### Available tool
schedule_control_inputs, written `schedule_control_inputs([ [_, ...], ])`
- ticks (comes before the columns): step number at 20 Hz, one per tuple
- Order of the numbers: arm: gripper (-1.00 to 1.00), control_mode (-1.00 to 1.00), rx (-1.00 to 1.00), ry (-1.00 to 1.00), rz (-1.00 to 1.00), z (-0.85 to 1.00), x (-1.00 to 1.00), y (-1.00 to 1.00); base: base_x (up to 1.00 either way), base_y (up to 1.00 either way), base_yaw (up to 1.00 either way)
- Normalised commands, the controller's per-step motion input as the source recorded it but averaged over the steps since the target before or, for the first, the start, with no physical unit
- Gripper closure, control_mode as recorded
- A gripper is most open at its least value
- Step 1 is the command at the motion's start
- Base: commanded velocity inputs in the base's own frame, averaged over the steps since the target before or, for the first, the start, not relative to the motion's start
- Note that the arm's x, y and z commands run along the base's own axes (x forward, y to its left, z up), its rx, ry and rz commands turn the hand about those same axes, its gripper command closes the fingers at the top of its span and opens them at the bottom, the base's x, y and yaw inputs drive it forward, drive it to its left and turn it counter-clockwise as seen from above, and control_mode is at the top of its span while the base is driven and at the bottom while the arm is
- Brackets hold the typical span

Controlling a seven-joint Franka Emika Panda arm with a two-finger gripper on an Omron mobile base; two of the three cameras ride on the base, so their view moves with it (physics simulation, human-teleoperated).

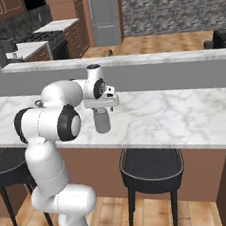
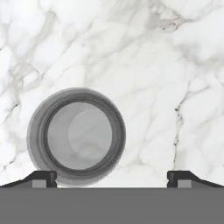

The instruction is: Pick the candle and jar from the dining table and place them in the open cabinet. Close the cabinet after placing the objects.

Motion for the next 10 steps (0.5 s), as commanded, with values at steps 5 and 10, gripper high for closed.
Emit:
schedule_control_inputs([
  [5,-1.0,-1.0,0.0,0.0,0.0,-0.13,0.23,0.0,0.0,0.0,0.0],
  [10,-1.0,-1.0,0.0,0.0,0.0,-0.11,0.17,0.0,0.0,0.0,0.0],
])
